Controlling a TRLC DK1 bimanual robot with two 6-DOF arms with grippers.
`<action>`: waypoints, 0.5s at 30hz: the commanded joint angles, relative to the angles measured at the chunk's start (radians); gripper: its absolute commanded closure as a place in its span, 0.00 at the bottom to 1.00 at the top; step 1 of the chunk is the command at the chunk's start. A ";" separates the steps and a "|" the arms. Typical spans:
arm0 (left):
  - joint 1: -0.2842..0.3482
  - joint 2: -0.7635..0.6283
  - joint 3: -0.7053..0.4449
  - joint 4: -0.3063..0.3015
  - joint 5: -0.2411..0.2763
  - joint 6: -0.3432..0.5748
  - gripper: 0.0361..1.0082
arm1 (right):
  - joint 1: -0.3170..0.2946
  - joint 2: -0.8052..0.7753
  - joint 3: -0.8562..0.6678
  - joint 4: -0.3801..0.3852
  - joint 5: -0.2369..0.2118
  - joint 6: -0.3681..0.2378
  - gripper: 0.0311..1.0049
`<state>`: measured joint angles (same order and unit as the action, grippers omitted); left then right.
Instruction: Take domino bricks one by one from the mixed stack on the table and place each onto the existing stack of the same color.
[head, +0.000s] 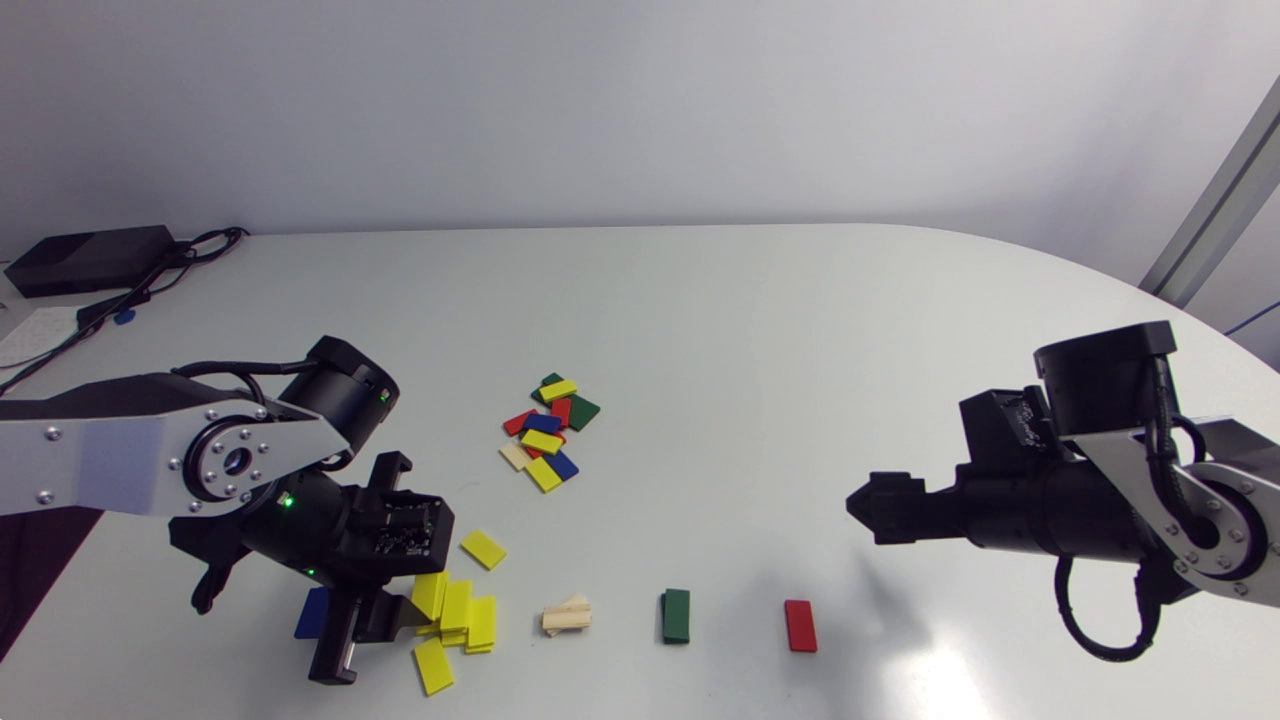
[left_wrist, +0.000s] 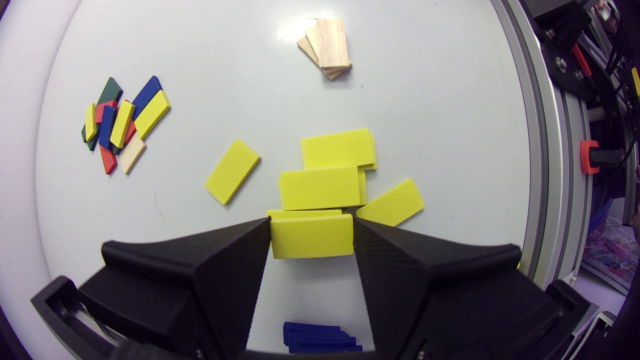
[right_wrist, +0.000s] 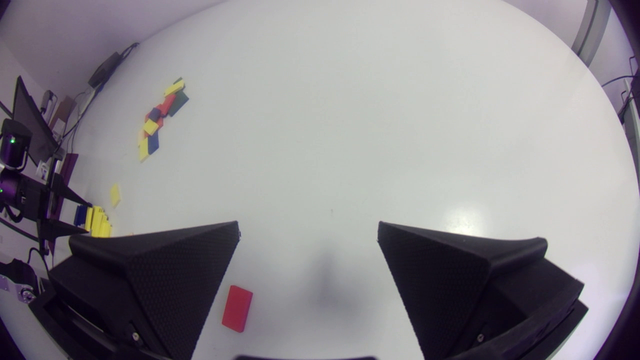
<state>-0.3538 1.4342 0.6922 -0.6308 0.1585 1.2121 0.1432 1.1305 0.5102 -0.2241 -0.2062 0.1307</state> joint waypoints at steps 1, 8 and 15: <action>-0.005 0.025 0.026 -0.003 0.007 0.023 0.55 | -0.008 0.014 -0.025 0.011 -0.001 -0.017 0.03; -0.005 0.034 0.027 0.005 0.003 0.012 0.22 | -0.008 0.014 -0.027 0.011 -0.001 -0.020 0.03; -0.005 0.025 0.027 -0.003 0.001 -0.008 0.04 | -0.007 0.012 -0.027 0.011 -0.001 -0.020 0.03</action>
<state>-0.3538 1.4487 0.6926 -0.6277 0.1577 1.2106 0.1432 1.1305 0.5102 -0.2245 -0.2062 0.1184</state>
